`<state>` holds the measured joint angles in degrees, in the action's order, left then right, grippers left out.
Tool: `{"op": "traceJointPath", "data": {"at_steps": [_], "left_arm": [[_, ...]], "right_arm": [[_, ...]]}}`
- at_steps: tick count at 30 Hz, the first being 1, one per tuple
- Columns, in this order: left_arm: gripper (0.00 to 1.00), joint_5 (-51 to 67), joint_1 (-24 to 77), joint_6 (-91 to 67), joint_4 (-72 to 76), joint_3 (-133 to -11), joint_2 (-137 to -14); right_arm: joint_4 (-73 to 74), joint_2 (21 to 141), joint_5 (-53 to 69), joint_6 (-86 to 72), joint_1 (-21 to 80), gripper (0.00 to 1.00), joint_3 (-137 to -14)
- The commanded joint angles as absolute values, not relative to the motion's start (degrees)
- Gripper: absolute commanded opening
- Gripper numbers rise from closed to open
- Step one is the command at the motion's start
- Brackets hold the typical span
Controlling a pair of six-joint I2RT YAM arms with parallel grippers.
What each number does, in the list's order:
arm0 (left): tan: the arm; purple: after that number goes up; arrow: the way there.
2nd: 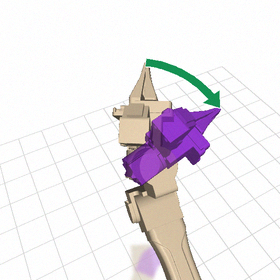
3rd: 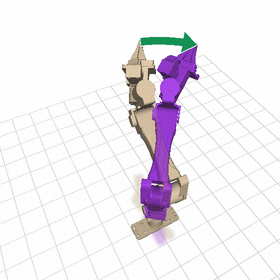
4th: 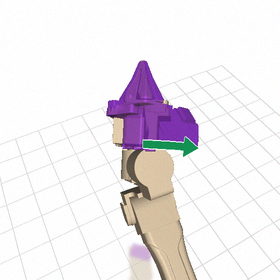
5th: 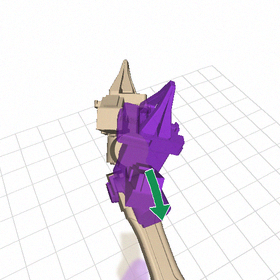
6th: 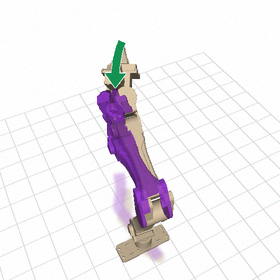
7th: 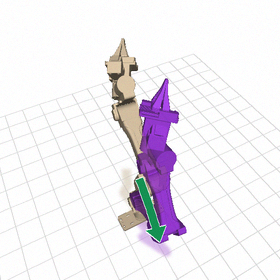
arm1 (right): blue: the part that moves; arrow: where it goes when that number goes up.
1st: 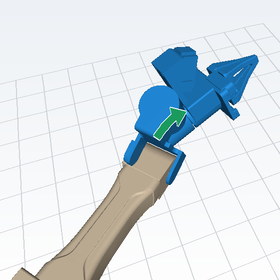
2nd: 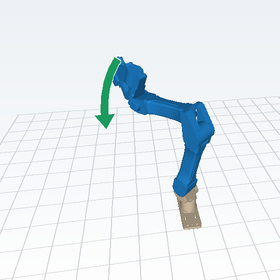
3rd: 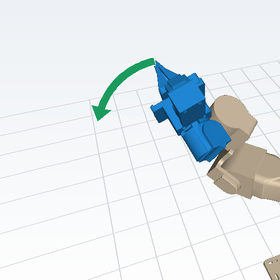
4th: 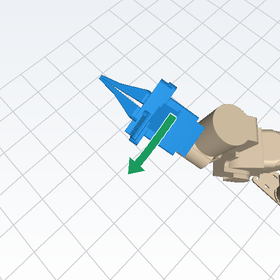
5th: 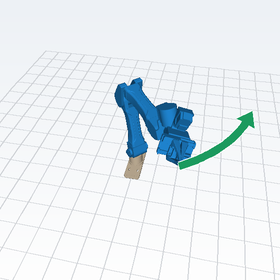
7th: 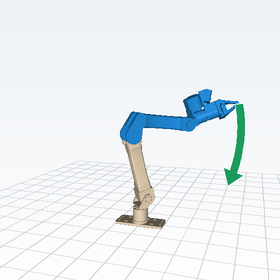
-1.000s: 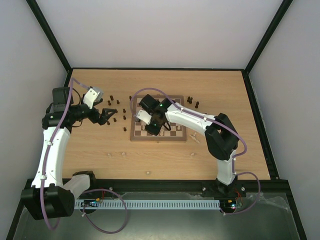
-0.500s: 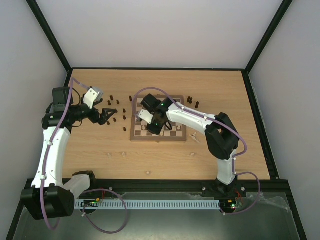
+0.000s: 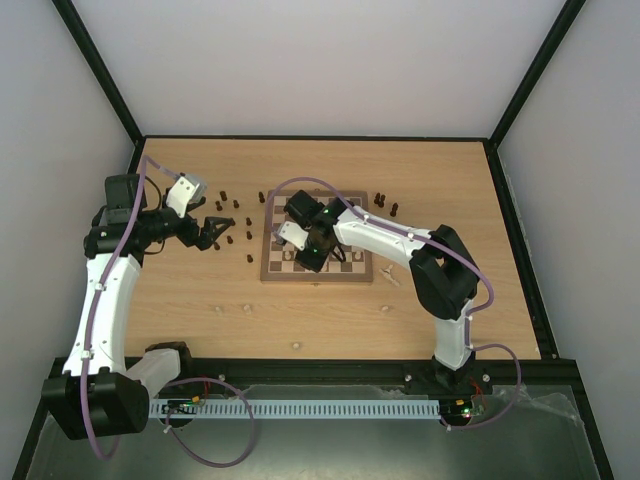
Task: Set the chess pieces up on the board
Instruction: Place the chess piece on the chessboard.
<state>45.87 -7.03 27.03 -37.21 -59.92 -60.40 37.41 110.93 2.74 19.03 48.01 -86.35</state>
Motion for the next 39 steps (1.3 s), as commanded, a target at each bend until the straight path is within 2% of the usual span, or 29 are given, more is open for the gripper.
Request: {"op": "traceJointPath", "data": {"at_steps": [1, 8, 28, 33, 39], "left_arm": [[0.99, 47.1, -6.8, 27.5, -37.4, -59.2, -60.2], [0.99, 47.1, -6.7, 27.5, -37.5, -59.3, -60.1], [0.99, 47.1, -6.7, 27.5, -37.4, -59.4, -60.3], [0.99, 47.1, -6.7, 27.5, -37.3, -59.4, -60.4], [0.99, 47.1, -6.6, 27.5, -37.4, -59.4, -60.4]], "right_arm": [[39.4, 110.5, 1.8, 19.2, 47.6, 0.14, -84.5], [39.5, 110.1, 1.8, 19.1, 47.5, 0.19, -84.1], [40.8, 108.0, 1.6, 19.3, 47.5, 0.24, -86.9], [41.1, 106.4, 1.4, 19.6, 47.5, 0.3, -87.9], [41.8, 102.7, 0.7, 19.8, 47.4, 0.43, -89.5]]}}
